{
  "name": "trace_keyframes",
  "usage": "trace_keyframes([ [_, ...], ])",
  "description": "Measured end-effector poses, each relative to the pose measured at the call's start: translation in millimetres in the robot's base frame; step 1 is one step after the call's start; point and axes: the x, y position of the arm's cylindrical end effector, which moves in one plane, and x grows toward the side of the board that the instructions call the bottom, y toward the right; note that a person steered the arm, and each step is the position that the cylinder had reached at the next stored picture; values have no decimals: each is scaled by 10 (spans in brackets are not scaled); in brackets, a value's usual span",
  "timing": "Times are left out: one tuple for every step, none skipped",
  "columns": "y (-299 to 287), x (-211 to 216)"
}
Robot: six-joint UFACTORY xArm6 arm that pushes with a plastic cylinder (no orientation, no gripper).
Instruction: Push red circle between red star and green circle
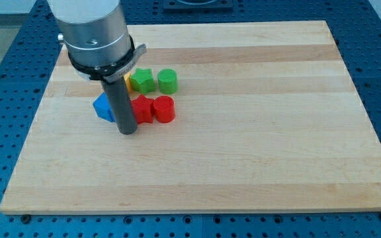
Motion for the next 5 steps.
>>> trace_keyframes([
  [-158, 303],
  [-176, 727],
  [-218, 903],
  [-199, 911],
  [-8, 671],
])
